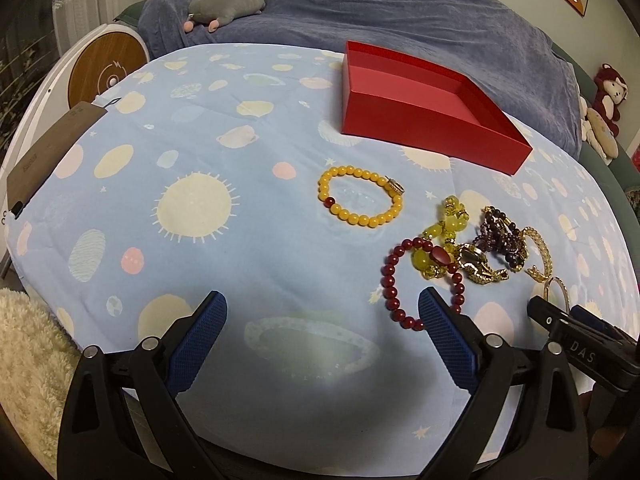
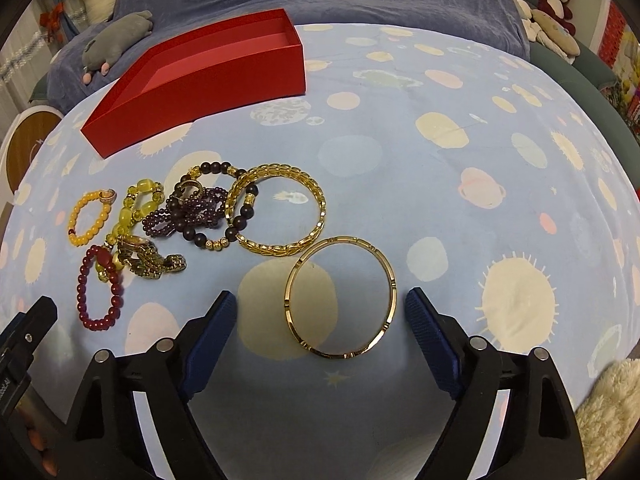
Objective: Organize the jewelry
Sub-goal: 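Grasp the gold bangle with the right gripper while the left gripper grasps the dark red bead bracelet, then carry both bracelets into the red box and open both grippers, then move both tools back over the remaining bracelets, then grasp the yellow bead bracelet with the left gripper while the right gripper grasps the gold chain bracelet, then carry both bracelets into the red box and open both grippers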
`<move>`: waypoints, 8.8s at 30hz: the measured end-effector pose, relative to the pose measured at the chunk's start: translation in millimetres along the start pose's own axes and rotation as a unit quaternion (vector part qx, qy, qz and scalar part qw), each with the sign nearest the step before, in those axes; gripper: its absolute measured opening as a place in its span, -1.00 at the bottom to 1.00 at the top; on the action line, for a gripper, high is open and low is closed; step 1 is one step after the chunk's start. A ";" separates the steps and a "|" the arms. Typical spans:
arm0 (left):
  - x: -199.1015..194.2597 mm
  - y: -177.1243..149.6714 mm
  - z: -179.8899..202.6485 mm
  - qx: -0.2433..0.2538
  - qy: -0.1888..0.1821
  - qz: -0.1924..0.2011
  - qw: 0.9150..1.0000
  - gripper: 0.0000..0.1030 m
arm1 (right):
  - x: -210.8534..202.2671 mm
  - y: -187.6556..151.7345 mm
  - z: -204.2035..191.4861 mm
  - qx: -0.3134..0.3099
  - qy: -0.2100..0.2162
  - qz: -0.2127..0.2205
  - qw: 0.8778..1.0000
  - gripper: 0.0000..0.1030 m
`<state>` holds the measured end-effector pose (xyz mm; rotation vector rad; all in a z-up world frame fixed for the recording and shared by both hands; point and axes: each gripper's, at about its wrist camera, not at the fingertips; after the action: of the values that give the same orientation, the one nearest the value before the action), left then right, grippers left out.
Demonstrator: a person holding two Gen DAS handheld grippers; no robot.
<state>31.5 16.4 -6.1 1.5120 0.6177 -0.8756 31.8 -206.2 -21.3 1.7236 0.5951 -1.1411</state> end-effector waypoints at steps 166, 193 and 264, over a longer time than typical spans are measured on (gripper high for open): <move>29.6 48.8 -10.9 0.003 -0.037 -0.021 0.999 -0.16 | 21.1 49.3 -34.3 -0.014 0.052 -0.013 0.998 0.08; 62.7 63.9 -15.2 0.037 0.003 -0.023 0.999 -0.82 | -9.4 27.8 -21.2 0.012 0.089 -0.014 0.996 0.08; 125.5 248.2 36.4 0.039 -0.083 0.033 0.995 -0.85 | 91.5 221.6 -120.1 -0.059 0.116 -0.001 0.991 0.10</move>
<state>296.0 -66.6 36.7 1.5022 0.4142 -0.9726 298.1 -202.8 9.0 1.7649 0.7913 -0.8942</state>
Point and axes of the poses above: each gripper's, at about its wrist camera, not at the fingertips, and x roughly the way its jaws point, z to its right, y to its top, and after that the axes turned 10 degrees about x, right-handed
